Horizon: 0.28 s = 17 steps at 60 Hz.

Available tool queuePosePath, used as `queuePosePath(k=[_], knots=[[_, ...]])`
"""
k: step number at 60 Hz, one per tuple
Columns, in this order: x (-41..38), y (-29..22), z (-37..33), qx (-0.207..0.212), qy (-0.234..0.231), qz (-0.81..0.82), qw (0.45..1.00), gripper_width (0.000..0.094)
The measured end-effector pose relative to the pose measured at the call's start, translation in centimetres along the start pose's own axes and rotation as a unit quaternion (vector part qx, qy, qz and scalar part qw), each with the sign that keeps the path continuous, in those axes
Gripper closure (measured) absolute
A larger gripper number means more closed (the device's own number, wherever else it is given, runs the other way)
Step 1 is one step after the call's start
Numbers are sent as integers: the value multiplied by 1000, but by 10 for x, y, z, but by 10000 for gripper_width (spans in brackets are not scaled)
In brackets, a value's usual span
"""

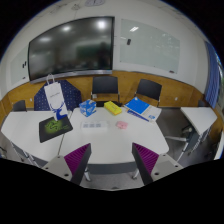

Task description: Unplug charger

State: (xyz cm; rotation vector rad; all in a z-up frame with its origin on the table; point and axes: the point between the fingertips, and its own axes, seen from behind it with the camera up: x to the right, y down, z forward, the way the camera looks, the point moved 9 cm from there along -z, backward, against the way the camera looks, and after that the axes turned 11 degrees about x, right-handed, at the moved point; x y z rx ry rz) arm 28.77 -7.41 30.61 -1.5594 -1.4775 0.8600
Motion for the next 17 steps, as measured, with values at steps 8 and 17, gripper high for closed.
queuePosePath(k=[8,17], knots=[[0,6,-9,6,6,-3,1000,82],[8,7,-8,4,13,-21,1000,86]])
